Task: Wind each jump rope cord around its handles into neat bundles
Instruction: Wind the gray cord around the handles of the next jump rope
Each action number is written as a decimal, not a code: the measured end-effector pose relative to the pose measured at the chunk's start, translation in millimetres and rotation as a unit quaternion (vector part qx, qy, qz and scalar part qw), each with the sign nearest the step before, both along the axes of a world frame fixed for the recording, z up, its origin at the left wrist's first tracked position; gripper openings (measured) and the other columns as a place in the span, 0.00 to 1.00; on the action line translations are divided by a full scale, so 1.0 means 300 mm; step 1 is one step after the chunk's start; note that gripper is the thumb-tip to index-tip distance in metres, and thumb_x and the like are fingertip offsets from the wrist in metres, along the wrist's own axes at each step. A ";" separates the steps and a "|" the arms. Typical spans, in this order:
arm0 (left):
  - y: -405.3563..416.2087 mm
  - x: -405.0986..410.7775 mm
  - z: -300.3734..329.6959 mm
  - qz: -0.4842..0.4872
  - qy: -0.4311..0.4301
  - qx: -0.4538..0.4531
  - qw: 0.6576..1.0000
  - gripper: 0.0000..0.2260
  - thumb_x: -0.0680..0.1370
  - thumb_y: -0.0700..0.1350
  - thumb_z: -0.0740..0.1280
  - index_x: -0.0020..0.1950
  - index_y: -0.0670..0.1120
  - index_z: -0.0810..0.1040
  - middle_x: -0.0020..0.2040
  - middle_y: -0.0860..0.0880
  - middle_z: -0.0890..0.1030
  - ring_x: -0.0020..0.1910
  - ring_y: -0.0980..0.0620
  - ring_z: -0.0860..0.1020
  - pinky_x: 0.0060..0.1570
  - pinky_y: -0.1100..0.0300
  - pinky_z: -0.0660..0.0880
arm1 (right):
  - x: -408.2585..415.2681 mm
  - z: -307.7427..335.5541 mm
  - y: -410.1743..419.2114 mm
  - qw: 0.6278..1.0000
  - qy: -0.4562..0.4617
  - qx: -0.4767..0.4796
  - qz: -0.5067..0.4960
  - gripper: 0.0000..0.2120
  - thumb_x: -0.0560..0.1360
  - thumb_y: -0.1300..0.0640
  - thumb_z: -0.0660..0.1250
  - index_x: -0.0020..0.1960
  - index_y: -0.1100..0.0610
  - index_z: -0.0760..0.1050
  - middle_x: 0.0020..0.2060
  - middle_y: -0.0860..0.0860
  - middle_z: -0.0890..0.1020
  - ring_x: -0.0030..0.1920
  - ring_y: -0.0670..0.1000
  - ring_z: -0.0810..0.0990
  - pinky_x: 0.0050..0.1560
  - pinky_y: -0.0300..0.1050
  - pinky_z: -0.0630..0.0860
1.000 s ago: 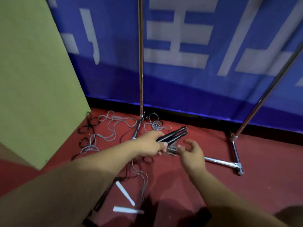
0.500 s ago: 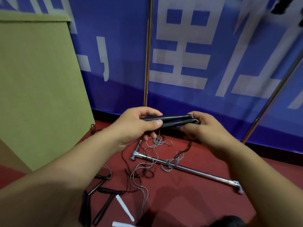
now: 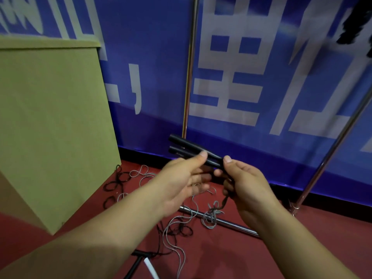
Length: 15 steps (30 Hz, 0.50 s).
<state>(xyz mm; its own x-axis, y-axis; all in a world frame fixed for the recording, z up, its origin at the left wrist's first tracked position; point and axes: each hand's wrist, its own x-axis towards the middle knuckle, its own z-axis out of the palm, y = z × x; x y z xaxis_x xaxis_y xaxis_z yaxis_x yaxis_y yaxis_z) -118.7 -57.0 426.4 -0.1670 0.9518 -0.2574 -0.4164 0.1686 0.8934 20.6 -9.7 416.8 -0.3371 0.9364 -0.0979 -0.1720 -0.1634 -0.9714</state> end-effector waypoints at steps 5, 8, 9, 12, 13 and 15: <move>0.010 -0.015 -0.032 0.013 0.028 -0.024 0.999 0.11 0.83 0.50 0.62 0.55 0.44 0.78 0.43 0.45 0.82 0.35 0.52 0.78 0.41 0.57 0.75 | -0.044 -0.028 -0.024 0.994 -0.068 -0.027 0.075 0.16 0.82 0.53 0.60 0.47 0.61 0.81 0.37 0.56 0.80 0.27 0.47 0.62 0.33 0.46 0.60; 0.016 -0.055 -0.028 0.067 -0.021 -0.008 0.998 0.12 0.83 0.48 0.62 0.57 0.40 0.78 0.52 0.42 0.85 0.40 0.48 0.83 0.33 0.57 0.76 | -0.067 -0.028 -0.034 0.987 -0.108 -0.026 0.119 0.16 0.83 0.53 0.57 0.53 0.59 0.81 0.37 0.55 0.81 0.27 0.46 0.64 0.33 0.43 0.61; 0.012 -0.059 -0.026 0.072 -0.032 -0.001 0.997 0.11 0.84 0.47 0.61 0.58 0.40 0.77 0.53 0.42 0.85 0.44 0.46 0.84 0.33 0.57 0.77 | -0.071 -0.028 -0.036 0.984 -0.119 -0.017 0.128 0.17 0.83 0.52 0.57 0.54 0.59 0.81 0.36 0.54 0.81 0.27 0.46 0.65 0.33 0.43 0.61; -0.003 -0.071 -0.021 0.079 -0.048 0.018 0.996 0.10 0.84 0.45 0.60 0.58 0.40 0.75 0.52 0.40 0.86 0.47 0.45 0.85 0.40 0.54 0.80 | -0.092 -0.039 -0.041 0.980 -0.132 -0.004 0.146 0.19 0.83 0.50 0.57 0.54 0.63 0.80 0.34 0.54 0.81 0.26 0.46 0.67 0.30 0.39 0.63; -0.006 -0.077 -0.019 0.081 -0.047 0.021 0.995 0.09 0.85 0.45 0.59 0.57 0.40 0.75 0.51 0.40 0.86 0.47 0.45 0.85 0.40 0.54 0.80 | -0.099 -0.042 -0.043 0.979 -0.133 -0.004 0.152 0.20 0.83 0.50 0.57 0.52 0.63 0.80 0.34 0.55 0.80 0.26 0.46 0.68 0.29 0.38 0.64; -0.014 -0.097 -0.021 0.089 -0.045 0.027 0.995 0.09 0.84 0.44 0.60 0.56 0.40 0.74 0.49 0.40 0.85 0.46 0.45 0.85 0.41 0.52 0.80 | -0.109 -0.042 -0.049 0.973 -0.149 0.003 0.177 0.21 0.84 0.48 0.56 0.46 0.62 0.79 0.32 0.55 0.79 0.26 0.47 0.69 0.28 0.37 0.66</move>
